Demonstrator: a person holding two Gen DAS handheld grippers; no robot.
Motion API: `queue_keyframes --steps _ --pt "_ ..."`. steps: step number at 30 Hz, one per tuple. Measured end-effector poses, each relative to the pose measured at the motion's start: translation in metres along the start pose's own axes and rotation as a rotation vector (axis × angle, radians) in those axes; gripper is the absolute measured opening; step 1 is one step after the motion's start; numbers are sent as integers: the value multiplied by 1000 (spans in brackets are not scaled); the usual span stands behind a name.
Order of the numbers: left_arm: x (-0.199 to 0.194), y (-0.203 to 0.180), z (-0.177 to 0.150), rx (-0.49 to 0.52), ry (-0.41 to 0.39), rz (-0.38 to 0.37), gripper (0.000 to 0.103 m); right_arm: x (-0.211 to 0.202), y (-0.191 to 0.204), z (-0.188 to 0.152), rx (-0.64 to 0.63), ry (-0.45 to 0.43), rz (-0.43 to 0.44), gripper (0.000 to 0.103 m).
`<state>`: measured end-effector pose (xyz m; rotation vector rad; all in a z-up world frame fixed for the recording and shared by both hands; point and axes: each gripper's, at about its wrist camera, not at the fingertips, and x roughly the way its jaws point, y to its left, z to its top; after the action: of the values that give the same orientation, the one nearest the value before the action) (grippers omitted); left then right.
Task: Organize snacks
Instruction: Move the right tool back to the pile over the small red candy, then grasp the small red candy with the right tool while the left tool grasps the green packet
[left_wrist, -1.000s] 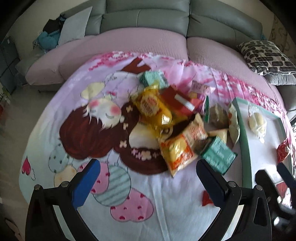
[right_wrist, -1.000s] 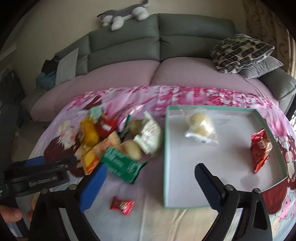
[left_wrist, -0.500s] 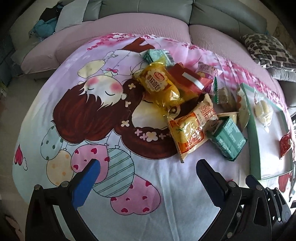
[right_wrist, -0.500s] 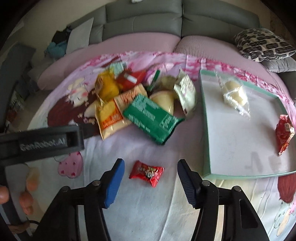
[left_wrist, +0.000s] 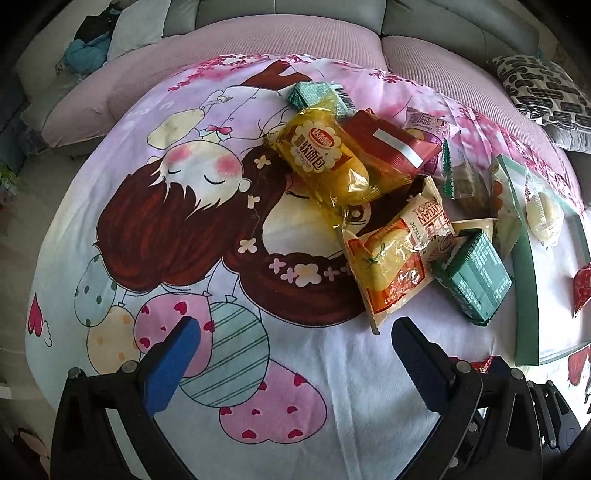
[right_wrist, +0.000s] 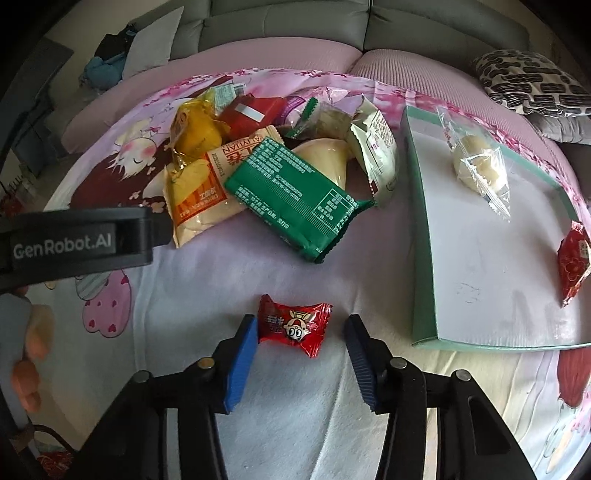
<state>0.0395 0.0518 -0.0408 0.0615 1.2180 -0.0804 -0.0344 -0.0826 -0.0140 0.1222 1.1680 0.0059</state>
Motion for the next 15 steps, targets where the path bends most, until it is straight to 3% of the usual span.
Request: queue_keyframes --steps 6,15 --pt "-4 1 4 -10 -15 2 103 -2 -6 2 17 -10 2 32" --pt "-11 4 5 -27 -39 -13 103 -10 -8 3 21 -49 22 27"
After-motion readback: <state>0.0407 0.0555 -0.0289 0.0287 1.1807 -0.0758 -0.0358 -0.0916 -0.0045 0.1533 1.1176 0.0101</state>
